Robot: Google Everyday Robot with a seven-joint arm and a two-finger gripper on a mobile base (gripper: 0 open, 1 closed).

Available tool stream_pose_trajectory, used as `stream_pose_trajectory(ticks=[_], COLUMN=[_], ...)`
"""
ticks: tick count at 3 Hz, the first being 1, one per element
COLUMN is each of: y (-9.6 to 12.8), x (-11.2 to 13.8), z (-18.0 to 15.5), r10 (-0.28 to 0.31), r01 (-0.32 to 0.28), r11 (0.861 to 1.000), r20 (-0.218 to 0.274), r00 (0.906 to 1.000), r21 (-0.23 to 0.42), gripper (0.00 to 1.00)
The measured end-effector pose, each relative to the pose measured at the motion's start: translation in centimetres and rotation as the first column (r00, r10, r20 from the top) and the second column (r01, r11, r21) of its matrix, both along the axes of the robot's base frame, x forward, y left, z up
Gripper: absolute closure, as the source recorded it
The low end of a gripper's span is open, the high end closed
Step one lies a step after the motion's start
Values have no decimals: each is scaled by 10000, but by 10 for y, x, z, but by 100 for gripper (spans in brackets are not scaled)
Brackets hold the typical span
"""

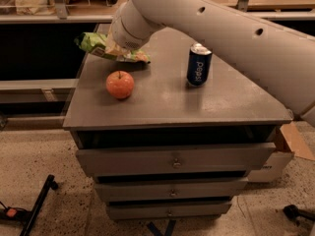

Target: Move green rice chip bag near apple

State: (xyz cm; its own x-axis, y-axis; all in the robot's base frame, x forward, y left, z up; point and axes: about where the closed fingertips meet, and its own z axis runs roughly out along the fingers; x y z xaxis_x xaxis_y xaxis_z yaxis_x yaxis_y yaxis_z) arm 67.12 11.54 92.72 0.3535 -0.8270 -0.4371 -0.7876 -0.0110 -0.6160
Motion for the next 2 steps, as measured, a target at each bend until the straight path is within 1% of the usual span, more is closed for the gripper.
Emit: stream_pose_trajectory(ticks=[1, 2], y=[1, 2], x=[0, -1], z=[-1, -2], r10=[20, 41], r01=[-20, -41], r11=[10000, 10000], r20=[-11, -23], r00=[10000, 10000], r21=[-8, -17], gripper=[13, 0])
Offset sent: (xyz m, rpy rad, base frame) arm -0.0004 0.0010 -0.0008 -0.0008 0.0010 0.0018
